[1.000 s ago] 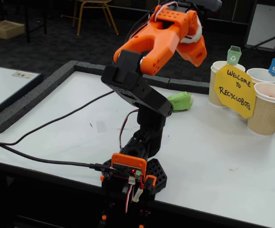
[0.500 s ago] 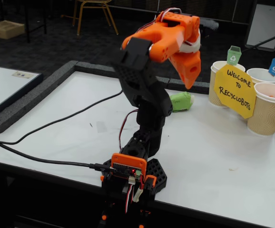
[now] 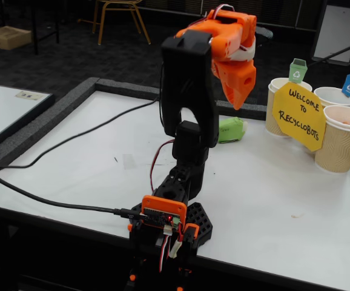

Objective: Sort rubbish by color.

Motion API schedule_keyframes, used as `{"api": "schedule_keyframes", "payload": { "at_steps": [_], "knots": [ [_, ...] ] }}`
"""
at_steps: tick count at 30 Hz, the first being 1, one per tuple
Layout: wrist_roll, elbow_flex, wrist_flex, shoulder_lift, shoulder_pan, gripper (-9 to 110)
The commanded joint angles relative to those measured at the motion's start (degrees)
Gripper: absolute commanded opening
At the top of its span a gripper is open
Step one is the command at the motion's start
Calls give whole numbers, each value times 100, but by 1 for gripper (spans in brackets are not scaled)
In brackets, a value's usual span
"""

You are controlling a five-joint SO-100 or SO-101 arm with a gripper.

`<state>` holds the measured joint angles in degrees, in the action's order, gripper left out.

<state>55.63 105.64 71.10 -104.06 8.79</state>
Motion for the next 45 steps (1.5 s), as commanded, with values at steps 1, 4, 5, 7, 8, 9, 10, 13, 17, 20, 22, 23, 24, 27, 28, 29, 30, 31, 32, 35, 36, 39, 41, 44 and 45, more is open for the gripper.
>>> {"api": "schedule_keyframes", "payload": {
  "at_steps": [1, 4, 5, 7, 8, 9, 10, 13, 17, 20, 22, 23, 24, 27, 28, 29, 30, 31, 32, 35, 36, 39, 41, 44, 45],
  "knots": [
    [114, -1134, -79, 352, -141, 0],
    [114, -1397, -79, 756, -202, 0],
    [114, -1468, -70, 870, -229, 0],
    [114, -1573, -62, 1055, -272, 0],
    [114, -1626, -62, 1151, -299, 0],
    [114, -1687, -62, 1239, -316, 0],
    [114, -1749, -62, 1327, -325, 0],
    [114, -1978, 35, 1573, -360, 5],
    [114, -2109, 141, 1802, -352, 14],
    [114, -2109, 299, 1854, -290, 23],
    [114, -2101, 378, 1872, -220, 26],
    [114, -2083, 396, 1872, -167, 26],
    [114, -2057, 404, 1872, -114, 27],
    [114, -1942, 404, 1916, 44, 28],
    [114, -1898, 404, 1960, 88, 28],
    [114, -1872, 387, 2021, 123, 28],
    [114, -1863, 352, 2101, 158, 27],
    [114, -1863, 281, 2171, 185, 27],
    [114, -1863, 202, 2232, 220, 27],
    [114, -1863, -18, 2408, 281, 26],
    [114, -1863, -79, 2479, 281, 26],
    [88, -1863, -220, 2707, 237, 23],
    [44, -1863, -360, 2769, 193, 14],
    [44, -1863, -554, 2795, 149, 0],
    [44, -1872, -562, 2795, 141, 0]
  ]
}}
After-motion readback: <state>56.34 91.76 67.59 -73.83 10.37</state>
